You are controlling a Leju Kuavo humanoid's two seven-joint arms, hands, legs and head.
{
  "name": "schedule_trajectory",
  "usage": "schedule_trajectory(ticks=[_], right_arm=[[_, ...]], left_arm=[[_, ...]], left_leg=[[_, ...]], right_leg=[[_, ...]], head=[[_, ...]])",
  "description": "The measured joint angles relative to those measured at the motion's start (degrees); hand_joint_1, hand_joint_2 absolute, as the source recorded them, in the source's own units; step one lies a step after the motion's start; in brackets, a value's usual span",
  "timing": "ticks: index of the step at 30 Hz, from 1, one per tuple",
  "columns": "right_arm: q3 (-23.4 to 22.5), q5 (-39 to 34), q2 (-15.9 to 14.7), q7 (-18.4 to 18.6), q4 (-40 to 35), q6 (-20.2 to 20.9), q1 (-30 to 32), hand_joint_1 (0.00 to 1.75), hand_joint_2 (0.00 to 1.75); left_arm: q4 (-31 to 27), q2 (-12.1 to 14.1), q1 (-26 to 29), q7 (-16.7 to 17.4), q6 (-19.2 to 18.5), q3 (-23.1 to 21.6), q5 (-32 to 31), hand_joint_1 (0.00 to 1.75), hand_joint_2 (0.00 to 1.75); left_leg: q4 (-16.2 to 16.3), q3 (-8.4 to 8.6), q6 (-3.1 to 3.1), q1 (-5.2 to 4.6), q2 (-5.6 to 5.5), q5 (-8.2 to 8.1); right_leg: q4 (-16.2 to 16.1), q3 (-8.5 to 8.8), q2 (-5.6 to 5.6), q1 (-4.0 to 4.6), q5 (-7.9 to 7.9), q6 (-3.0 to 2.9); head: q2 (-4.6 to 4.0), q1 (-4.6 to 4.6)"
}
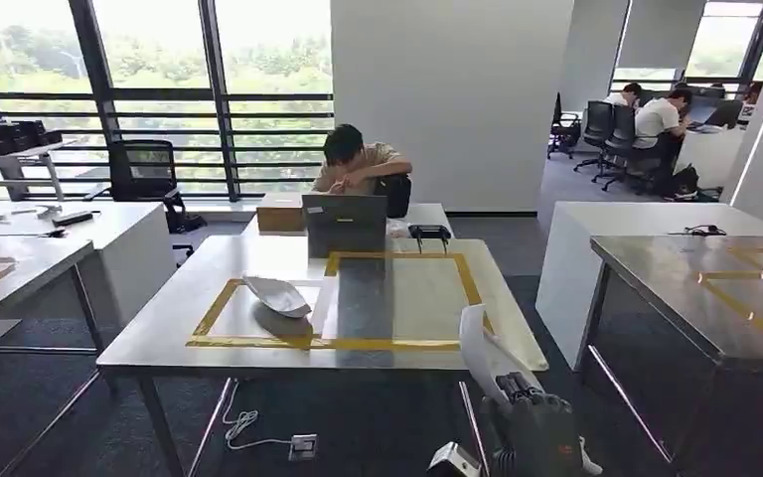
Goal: Take the parts from the cabinet and place them on the table.
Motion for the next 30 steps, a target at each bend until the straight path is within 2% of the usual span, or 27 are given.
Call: schedule_trajectory(ticks=[1, 2, 3, 4, 6, 7, 8, 9, 11, 12, 13, 14, 15, 17, 18, 19, 20, 22, 23, 24, 25, 26, 27, 28, 29, 30], right_arm=[[0.0, 0.0, 0.0, 0.0, 0.0, 0.0, 0.0, 1.75, 1.75], [0.0, 0.0, 0.0, 0.0, 0.0, 0.0, 0.0, 1.75, 1.75], [0.0, 0.0, 0.0, 0.0, 0.1, 0.0, 0.0, 1.75, 1.75], [0.0, 0.0, 0.0, 0.0, 0.1, 0.0, 0.0, 1.75, 1.75], [0.0, 0.0, 0.0, 0.0, 0.1, 0.0, 0.1, 1.75, 1.75], [0.0, 0.0, 0.0, 0.0, 0.1, 0.0, 0.0, 1.75, 1.75], [0.0, 0.0, 0.0, 0.0, 0.1, 0.0, 0.0, 1.75, 1.75], [0.0, 0.0, 0.0, 0.0, 0.1, 0.0, -0.1, 1.75, 1.75], [0.0, 0.0, 0.0, 0.0, 0.1, 0.0, 0.0, 1.75, 1.75], [0.0, 0.0, 0.0, -0.1, 0.1, 0.0, 0.0, 1.75, 1.75], [0.0, 0.0, 0.0, 0.0, 0.1, 0.0, 0.0, 1.75, 1.75], [0.0, 0.0, 0.0, 0.0, 0.1, 0.0, 0.1, 1.75, 1.75], [0.0, 0.0, 0.0, 0.0, 0.1, 0.0, 0.1, 1.75, 1.75], [0.0, 0.0, 0.0, 0.0, 0.1, 0.0, 0.0, 1.75, 1.75], [0.0, 0.0, 0.0, 0.0, 0.1, 0.0, 0.0, 1.75, 1.75], [0.0, 0.0, 0.0, 0.0, 0.1, 0.0, 0.0, 1.75, 1.75], [0.0, 0.0, 0.0, 0.0, 0.1, 0.0, 0.0, 1.75, 1.75], [0.0, 0.0, 0.0, 0.0, 0.1, 0.0, 0.0, 1.75, 1.75], [0.0, 0.0, 0.0, 0.0, 0.1, 0.0, -0.1, 1.75, 1.75], [0.0, 0.0, 0.0, 0.0, 0.1, 0.0, -0.2, 1.75, 1.75], [0.0, 0.0, 0.0, 0.0, 0.1, -0.1, -0.3, 1.75, 1.75], [0.0, 0.0, 0.0, 0.0, 0.1, 0.0, -0.2, 1.75, 1.75], [0.0, 0.0, 0.0, 0.0, 0.2, 0.0, -0.1, 1.75, 1.75], [0.0, 0.0, 0.0, 0.0, 0.2, 0.0, 0.0, 1.75, 1.75], [0.0, 0.0, 0.0, 0.0, 0.3, 0.0, 0.1, 1.75, 1.75], [0.0, 0.0, 0.0, 0.0, 0.3, 0.0, 0.1, 1.75, 1.75]], left_arm=[[0.0, 0.0, 0.0, 0.0, 0.0, 0.0, 0.0, 0.0, 1.75], [0.0, 0.0, 0.0, 0.0, 0.0, 0.0, 0.0, 0.0, 1.75], [-0.1, 0.3, 0.0, 0.0, 0.0, 0.0, 0.0, 0.0, 1.75], [-0.1, 0.2, -0.1, 0.0, 0.0, 0.0, 0.0, 0.0, 1.75], [-0.1, 0.2, 0.0, 0.0, 0.0, 0.0, 0.0, 0.0, 1.75], [-0.1, 0.2, 0.1, 0.0, 0.1, 0.0, 0.0, 0.0, 1.75], [0.0, 0.1, 0.1, 0.0, 0.0, 0.0, 0.0, 0.0, 1.75], [0.0, 0.1, 0.0, 0.0, 0.1, 0.0, 0.0, 0.0, 1.75], [0.0, 0.1, 0.0, 0.0, 0.0, 0.0, 0.0, 0.0, 1.75], [0.0, 0.1, 0.1, 0.0, 0.0, 0.0, 0.0, 0.0, 1.75], [0.0, 0.1, 0.2, 0.0, 0.0, 0.0, 0.0, 0.0, 1.75], [0.0, 0.1, 0.2, 0.0, 0.0, 0.0, 0.0, 0.0, 1.75], [0.0, 0.1, 0.2, 0.0, 0.0, 0.0, 0.0, 0.0, 1.75], [-0.1, 0.1, 0.2, 0.0, 0.0, 0.0, 0.0, 0.0, 1.75], [-0.1, 0.3, 0.1, 0.0, 0.1, 0.0, 0.0, 0.0, 1.75], [-0.1, 0.3, 0.0, 0.0, 0.1, 0.0, 0.0, 0.0, 1.75], [-0.1, 0.3, 0.0, 0.0, 0.1, 0.0, 0.0, 0.0, 1.75], [-0.1, 0.3, 0.1, 0.0, 0.1, 0.0, 0.0, 0.0, 1.75], [-0.1, 0.2, 0.1, 0.0, 0.1, 0.0, 0.0, 0.0, 1.75], [-0.1, 0.2, 0.1, 0.0, 0.1, 0.0, 0.0, 0.0, 1.75], [-0.1, 0.2, 0.0, 0.0, 0.1, 0.0, 0.0, 0.0, 1.75], [-0.1, 0.2, 0.0, 0.0, 0.1, 0.0, 0.0, 0.0, 1.75], [-0.1, 0.2, 0.1, 0.0, 0.1, 0.0, 0.0, 0.0, 1.75], [-0.1, 0.2, 0.1, 0.0, 0.1, 0.0, 0.0, 0.0, 1.75], [-0.1, 0.2, 0.2, 0.0, 0.1, 0.0, 0.0, 0.0, 1.75], [0.0, 0.1, 0.2, 0.0, 0.1, 0.0, 0.0, 0.0, 1.75]], left_leg=[[0.5, -0.16, -0.52, 0.37, -0.22, -0.18], [1.1, -0.41, -1.17, 0.38, -0.41, -0.45], [1.4, -0.72, -1.81, 0.19, -0.61, -0.55], [1.5, -0.81, -2.25, 0.05, -0.8, -0.5], [0.9, -0.72, -2.97, 0.19, -0.9, -0.04], [0.8, -0.74, -3.4, 0.4, -0.91, 0.04], [1.3, -1.11, -3.57, 0.55, -0.62, -0.39], [3.4, -2.01, -3.51, 0.52, -0.08, -2.07], [12.6, -6.05, -3.56, 0.34, 0.04, -6.83], [16.7, -7.87, -3.49, 0.28, 0.04, -8.34], [18.8, -8.76, -3.34, 0.17, 0.04, -8.61], [18.0, -8.2, -3.07, 0.05, 0.04, -7.59], [14.9, -6.5, -2.68, -0.1, 0.04, -5.75], [4.7, -1.03, -1.54, -0.59, 0.17, -1.44], [2.0, 0.22, -0.98, -0.96, 0.55, -2.22], [1.6, 0.55, -1.26, -1.13, 0.69, -2.05], [1.6, 0.45, -1.17, -1.24, 0.56, -1.99], [1.3, 0.42, -0.63, -1.31, 0.37, -1.71], [0.6, 0.79, -0.13, -0.71, 0.45, -1.21], [0.4, 0.83, 0.21, -0.74, 0.42, -1.12], [0.4, 0.75, 0.45, -0.73, 0.42, -1.05], [0.4, 0.66, 0.51, -0.75, 0.41, -1.06], [0.5, 0.55, 0.55, -0.79, 0.39, -1.06], [0.5, 0.45, 0.55, -0.79, 0.35, -1.07], [0.6, 0.43, 0.54, -0.78, 0.3, -1.07], [0.7, 0.44, 0.5, -0.77, 0.27, -1.09]], right_leg=[[-5.5, 2.87, 0.0, -0.28, 2.53, 0.24], [-10.1, 5.1, 0.15, -0.68, 3.49, 0.69], [-9.7, 4.82, 0.99, -0.08, 2.64, 0.57], [-9.7, 4.66, 0.92, -0.19, 2.91, -0.64], [-9.5, 4.31, 0.78, 0.01, 3.0, -1.53], [-9.7, 4.29, 0.75, 0.04, 3.28, -2.23], [-9.8, 4.38, 0.53, -0.06, 3.5, -2.72], [-9.9, 4.36, 0.47, 0.03, 3.52, -3.17], [-9.8, 4.16, 0.27, 0.37, 3.59, -3.7], [-9.8, 4.06, 0.2, 0.57, 3.6, -3.81], [-9.8, 4.03, 0.17, 0.78, 3.62, -3.84], [-9.8, 4.04, 0.14, 0.94, 3.63, -3.85], [-9.8, 4.09, 0.14, 1.07, 3.63, -3.85], [-9.8, 4.28, 0.12, 1.22, 3.61, -3.82], [-9.8, 4.21, 0.07, 1.35, 3.57, -3.71], [-9.7, 4.0, 0.12, 1.53, 3.56, -3.36], [-9.8, 3.96, 0.05, 1.47, 3.73, -3.06], [-10.3, 4.19, -0.06, 1.41, 3.97, -2.36], [-10.0, 4.21, 0.0, 1.29, 3.59, -2.03], [-8.8, 3.66, 0.13, 1.39, 2.55, -1.86], [-5.3, 2.04, 0.19, 1.34, 0.42, -1.69], [-0.4, -0.34, 0.19, 1.25, -1.91, -1.47], [4.0, -2.53, 0.21, 1.25, -3.59, -1.32], [6.7, -3.97, 0.22, 1.24, -4.02, -1.21], [6.4, -3.97, 0.21, 1.22, -3.09, -1.19], [3.8, -2.72, 0.21, 1.14, -1.16, -1.2]], head=[[0.0, 0.0], [0.0, 0.02], [0.0, 0.0], [0.0, -0.02], [0.0, -0.09], [0.0, -0.09], [0.0, -0.09], [0.0, -0.13], [0.0, -0.13], [0.0, -0.13], [0.0, -0.11], [0.0, -0.13], [0.0, -0.13], [0.0, -0.11], [0.0, -0.13], [0.0, -0.11], [0.0, -0.09], [0.0, -0.11], [0.0, -0.07], [0.0, -0.04], [0.0, -0.04], [0.0, -0.07], [0.0, -0.02], [0.0, -0.04], [0.0, -0.02], [0.0, -0.02]])
